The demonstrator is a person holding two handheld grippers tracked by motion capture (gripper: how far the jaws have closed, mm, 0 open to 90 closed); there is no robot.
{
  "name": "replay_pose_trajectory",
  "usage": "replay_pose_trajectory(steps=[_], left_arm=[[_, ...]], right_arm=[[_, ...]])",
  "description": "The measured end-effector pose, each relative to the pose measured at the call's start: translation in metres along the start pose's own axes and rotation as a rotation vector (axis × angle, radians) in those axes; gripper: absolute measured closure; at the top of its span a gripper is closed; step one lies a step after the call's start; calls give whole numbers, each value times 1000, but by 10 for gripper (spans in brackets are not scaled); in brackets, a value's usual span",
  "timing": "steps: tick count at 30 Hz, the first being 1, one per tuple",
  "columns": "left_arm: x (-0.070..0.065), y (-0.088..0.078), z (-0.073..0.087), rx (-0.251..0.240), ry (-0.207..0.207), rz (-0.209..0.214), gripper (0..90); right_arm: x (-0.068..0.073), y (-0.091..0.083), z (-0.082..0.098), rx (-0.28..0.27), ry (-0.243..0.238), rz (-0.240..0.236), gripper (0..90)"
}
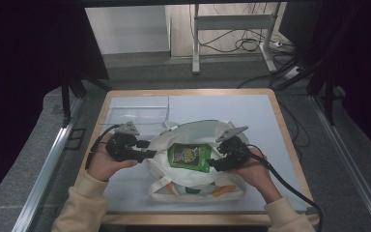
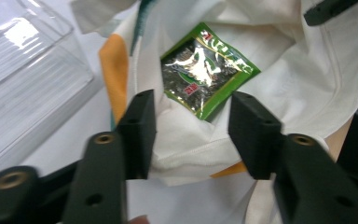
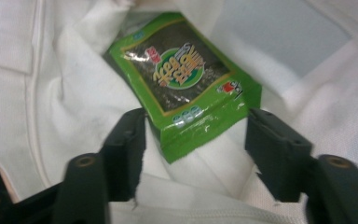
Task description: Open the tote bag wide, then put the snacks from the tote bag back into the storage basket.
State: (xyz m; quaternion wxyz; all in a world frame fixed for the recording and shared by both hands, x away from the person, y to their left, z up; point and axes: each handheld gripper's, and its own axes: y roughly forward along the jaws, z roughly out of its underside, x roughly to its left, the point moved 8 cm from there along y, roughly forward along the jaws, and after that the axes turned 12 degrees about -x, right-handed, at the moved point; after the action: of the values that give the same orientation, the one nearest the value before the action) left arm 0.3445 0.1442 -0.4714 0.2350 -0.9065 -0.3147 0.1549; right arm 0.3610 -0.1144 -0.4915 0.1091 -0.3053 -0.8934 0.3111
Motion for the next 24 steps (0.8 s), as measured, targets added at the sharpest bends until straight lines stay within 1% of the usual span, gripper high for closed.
replay_pose_trajectory(steps=[1,3,5,7,10,12,14,15,17,24], left_arm=[[1,-2,0,-6,-9,-5,439],[5,-5,2,-7,-19,-28,378],[8,-8,3,-11,-28,-37,354],[9,-9,5,-12,-34,-38,343],[11,-8,8,-1,-38,-37,329],[13,-8,10,5,-42,-41,322],[15,-8,11,11,-38,-46,319],[15,-8,12,10,-41,-46,318],[16,-9,12,5,-43,-46,317],[17,-12,12,-2,-44,-47,309]], right_arm=[[1,0,-1,-10,6,-2,336],[3,0,-2,-22,27,-11,306],[4,0,-2,-24,43,-10,292],[6,1,-2,-25,60,-11,281],[10,4,-4,-26,83,-21,248],[12,6,-6,-27,97,-13,221],[13,8,-8,-31,124,-22,213],[13,8,-8,-26,133,-13,211],[13,8,-10,-26,133,-2,211],[15,10,-15,-9,191,39,205]])
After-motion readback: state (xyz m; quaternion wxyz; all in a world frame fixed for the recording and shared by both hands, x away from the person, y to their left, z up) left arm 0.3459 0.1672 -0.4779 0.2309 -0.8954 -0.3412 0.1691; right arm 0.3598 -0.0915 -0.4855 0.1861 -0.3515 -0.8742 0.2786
